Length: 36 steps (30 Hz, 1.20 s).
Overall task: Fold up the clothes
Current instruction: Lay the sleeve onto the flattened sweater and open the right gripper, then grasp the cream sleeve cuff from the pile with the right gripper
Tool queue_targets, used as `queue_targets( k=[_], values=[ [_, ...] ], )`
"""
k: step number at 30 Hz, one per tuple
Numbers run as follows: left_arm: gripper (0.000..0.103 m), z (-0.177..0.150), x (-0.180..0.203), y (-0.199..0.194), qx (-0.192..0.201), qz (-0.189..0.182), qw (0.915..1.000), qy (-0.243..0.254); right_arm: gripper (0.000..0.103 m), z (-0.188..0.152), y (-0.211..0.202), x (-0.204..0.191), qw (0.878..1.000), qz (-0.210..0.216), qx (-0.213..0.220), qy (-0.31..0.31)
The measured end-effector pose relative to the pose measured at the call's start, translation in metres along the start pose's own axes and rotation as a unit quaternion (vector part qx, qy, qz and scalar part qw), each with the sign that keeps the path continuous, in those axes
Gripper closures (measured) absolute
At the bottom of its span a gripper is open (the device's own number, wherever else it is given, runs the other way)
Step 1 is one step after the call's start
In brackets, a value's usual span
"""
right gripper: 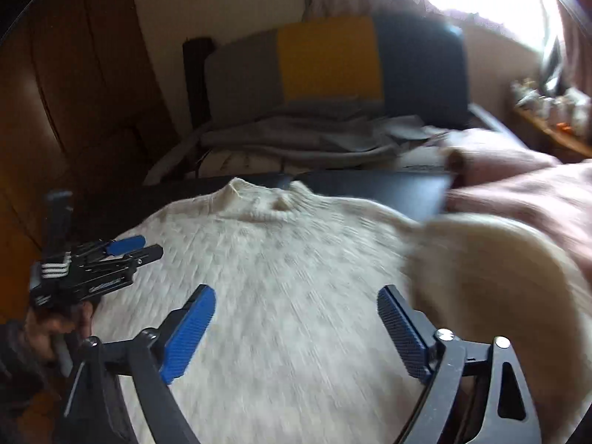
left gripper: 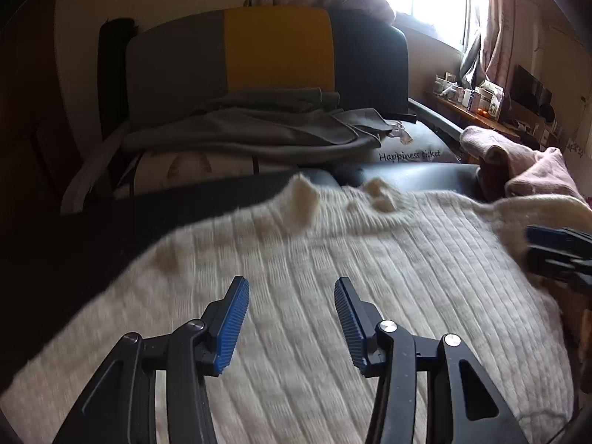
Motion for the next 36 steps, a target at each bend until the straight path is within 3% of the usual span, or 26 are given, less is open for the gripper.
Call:
queue_targets(
  k=[3,7,10,11,12,14,17,25,26,27,28,30,31,32,34,36],
  values=[
    [0.054,0.012,0.003,0.030,0.001,0.012,0.9999,0.010,0.025,0.024,0.065,0.024,0.999,0.026,-0.027,0.020],
    [0.054,0.010,-0.006,0.067,-0.025,0.037,0.9990,0.005,0.025,0.033,0.136,0.051,0.997,-0.008,-0.081,0.016],
    [0.051,0.004,-0.023,0.082,-0.039,0.017,0.9984,-0.036,0.022,0.035,0.145,0.050,0.997,-0.030,-0.070,-0.006],
    [0.051,0.002,-0.029,0.085,-0.041,0.010,0.9980,-0.047,0.015,0.036,0.149,0.048,0.997,-0.031,-0.072,-0.010],
    [0.051,0.002,-0.031,0.087,-0.040,0.012,0.9980,-0.048,0.007,0.035,0.154,0.045,0.997,-0.031,-0.072,-0.013],
    [0.051,0.001,-0.035,0.090,-0.038,0.015,0.9981,-0.047,0.001,0.034,0.160,0.039,0.995,-0.048,-0.081,-0.024],
    [0.050,0.003,-0.036,0.093,-0.036,0.020,0.9984,-0.037,0.000,0.034,0.168,0.031,0.993,-0.068,-0.089,-0.033],
    [0.049,0.003,-0.034,0.094,-0.033,0.029,0.9986,-0.031,0.000,0.035,0.155,0.033,0.997,-0.036,-0.073,-0.011],
    [0.049,0.004,-0.034,0.094,-0.033,0.030,0.9985,-0.031,0.010,0.042,0.147,0.031,0.997,-0.015,-0.079,-0.009],
    [0.049,0.004,-0.034,0.094,-0.033,0.031,0.9985,-0.031,0.027,0.049,0.138,0.030,0.996,0.007,-0.085,-0.007],
    [0.048,0.004,-0.034,0.093,-0.032,0.034,0.9985,-0.029,0.031,0.062,0.122,0.029,0.997,0.017,-0.072,-0.016],
    [0.048,0.004,-0.032,0.093,-0.031,0.041,0.9984,-0.024,0.025,0.094,0.085,0.035,0.998,0.032,-0.036,-0.033],
    [0.048,0.004,-0.031,0.093,-0.030,0.044,0.9983,-0.022,0.016,0.108,0.079,0.053,0.998,0.035,-0.036,-0.023],
    [0.048,0.004,-0.031,0.093,-0.030,0.045,0.9983,-0.022,0.000,0.123,0.073,0.071,0.999,0.038,-0.036,-0.012],
    [0.047,0.004,-0.032,0.093,-0.031,0.045,0.9982,-0.023,0.000,0.151,0.061,0.107,0.998,0.045,-0.037,0.009],
    [0.046,0.004,-0.032,0.094,-0.031,0.045,0.9982,-0.024,0.000,0.155,0.071,0.149,0.995,0.028,-0.081,0.058]
  ],
)
Point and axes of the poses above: each gripper's, at about its wrist camera, not at the fingertips, and y roughly the way its jaws point, x to its right, z to its top, the point moved 2 cm from there along y, roughly the way its jaws point, and after that the axes turned 12 degrees about z, right-handed, at the moved point
